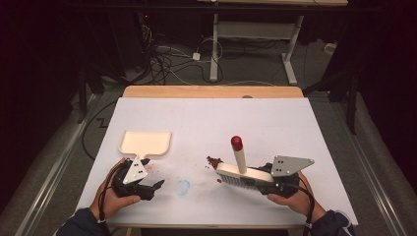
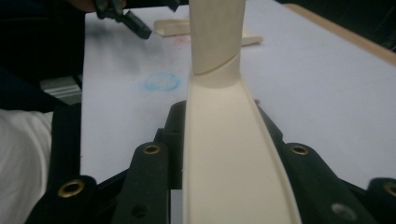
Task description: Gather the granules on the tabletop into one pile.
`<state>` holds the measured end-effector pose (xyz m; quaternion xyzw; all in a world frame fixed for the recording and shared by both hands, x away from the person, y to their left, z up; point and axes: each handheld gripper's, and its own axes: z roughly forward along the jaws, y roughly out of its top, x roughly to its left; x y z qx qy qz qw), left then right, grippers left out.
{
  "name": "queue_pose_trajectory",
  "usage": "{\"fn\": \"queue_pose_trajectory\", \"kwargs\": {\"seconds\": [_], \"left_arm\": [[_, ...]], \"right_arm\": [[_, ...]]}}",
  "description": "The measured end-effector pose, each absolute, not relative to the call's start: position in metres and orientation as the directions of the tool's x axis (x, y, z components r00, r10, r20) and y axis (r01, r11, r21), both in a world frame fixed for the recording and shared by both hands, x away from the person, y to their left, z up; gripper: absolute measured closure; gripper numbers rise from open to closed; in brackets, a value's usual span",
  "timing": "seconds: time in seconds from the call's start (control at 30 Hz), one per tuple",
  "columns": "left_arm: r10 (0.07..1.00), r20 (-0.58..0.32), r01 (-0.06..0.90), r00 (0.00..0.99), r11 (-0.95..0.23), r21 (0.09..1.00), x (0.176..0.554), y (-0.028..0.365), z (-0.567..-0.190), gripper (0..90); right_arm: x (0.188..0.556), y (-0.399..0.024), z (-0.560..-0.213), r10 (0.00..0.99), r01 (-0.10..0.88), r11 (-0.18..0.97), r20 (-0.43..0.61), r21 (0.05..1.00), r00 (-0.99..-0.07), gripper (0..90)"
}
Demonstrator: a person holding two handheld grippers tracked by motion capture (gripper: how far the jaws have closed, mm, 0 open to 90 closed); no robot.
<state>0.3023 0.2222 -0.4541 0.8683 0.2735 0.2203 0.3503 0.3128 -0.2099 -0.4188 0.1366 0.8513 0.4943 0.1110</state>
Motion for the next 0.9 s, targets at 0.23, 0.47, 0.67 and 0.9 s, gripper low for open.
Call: {"fn": "queue_pose_trajectory", "kwargs": {"seconds": [0.23,0.47,0.67,0.9], "left_arm": [[0.625,0.190,0.319,0.757,-0.608,0.727,0.302,0.222,-0.454,15.8],[0.621,0.189,0.319,0.760,-0.611,0.725,0.303,0.220,-0.455,15.8],[0.618,0.190,0.318,0.763,-0.614,0.722,0.304,0.219,-0.456,15.8],[0.622,0.192,0.319,0.759,-0.612,0.723,0.302,0.220,-0.455,15.8]], "right_arm": [[0.315,-0.199,-0.434,0.334,0.145,0.496,-0.034,0.856,-0.942,67.8],[0.327,-0.183,-0.440,0.384,0.122,0.489,-0.088,0.864,-0.919,67.8],[0.336,-0.176,-0.437,0.419,0.124,0.461,-0.092,0.879,-0.903,67.8],[0.331,-0.184,-0.426,0.428,0.118,0.419,-0.081,0.900,-0.900,67.7]]}}
